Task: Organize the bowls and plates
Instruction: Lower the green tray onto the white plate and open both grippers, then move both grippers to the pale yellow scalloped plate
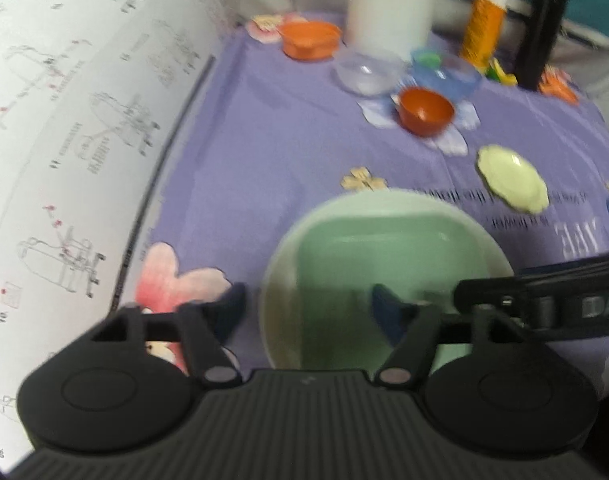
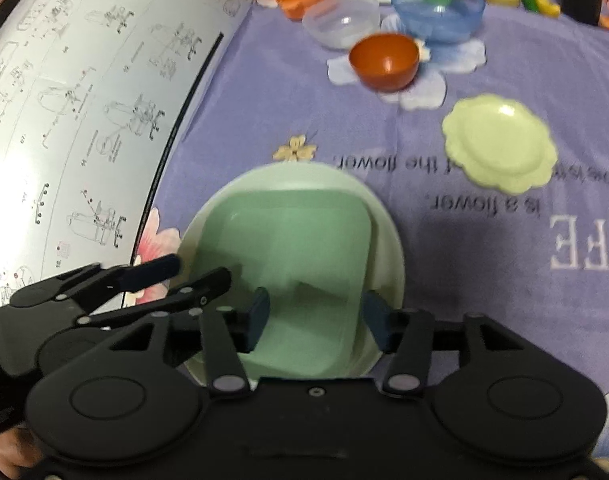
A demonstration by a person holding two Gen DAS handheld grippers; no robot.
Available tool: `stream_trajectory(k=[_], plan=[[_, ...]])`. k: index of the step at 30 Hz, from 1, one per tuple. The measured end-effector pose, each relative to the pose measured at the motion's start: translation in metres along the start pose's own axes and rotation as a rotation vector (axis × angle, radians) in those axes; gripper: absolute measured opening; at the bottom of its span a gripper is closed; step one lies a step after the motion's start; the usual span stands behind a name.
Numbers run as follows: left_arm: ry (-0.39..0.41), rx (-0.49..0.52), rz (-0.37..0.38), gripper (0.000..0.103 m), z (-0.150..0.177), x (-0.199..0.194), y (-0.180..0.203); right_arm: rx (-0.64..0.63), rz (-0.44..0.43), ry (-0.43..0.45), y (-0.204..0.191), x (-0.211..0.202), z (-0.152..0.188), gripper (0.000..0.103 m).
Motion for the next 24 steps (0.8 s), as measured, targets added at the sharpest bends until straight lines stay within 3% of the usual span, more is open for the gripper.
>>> stream_trajectory(k=[3, 5, 6, 15, 24], plan=[[0.049, -0.019, -0.008, 0.092, -0.004, -0.011, -0.005, 0.013, -0.021, 0.055, 0.006, -0.014, -0.004, 0.096], [0.068, -0.026, -0.015, 0.103, -0.006, -0.015, -0.006, 0.01, -0.012, 0.084, 0.008, -0.021, -0.005, 0.102], [0.073, -0.032, -0.017, 0.103, -0.007, -0.015, -0.006, 0.01, -0.007, 0.092, 0.01, -0.023, -0.005, 0.103], [0.062, -0.064, -0.022, 0.103, -0.009, -0.016, -0.003, 0.038, 0.013, 0.107, 0.028, -0.033, -0.005, 0.103], [0.066, -0.029, -0.021, 0.103, -0.018, -0.014, 0.02, 0.115, 0.025, 0.121, 0.057, -0.038, 0.002, 0.103]])
Point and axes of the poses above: each gripper's, at about its wrist camera, not at the fingertips, and x roughly the way its jaws point, y to its right, z to its underside, the point moved 3 cm from there along x, roughly the way its jaws point, and after that the axes turned 14 degrees about z, right-handed, at the moved point
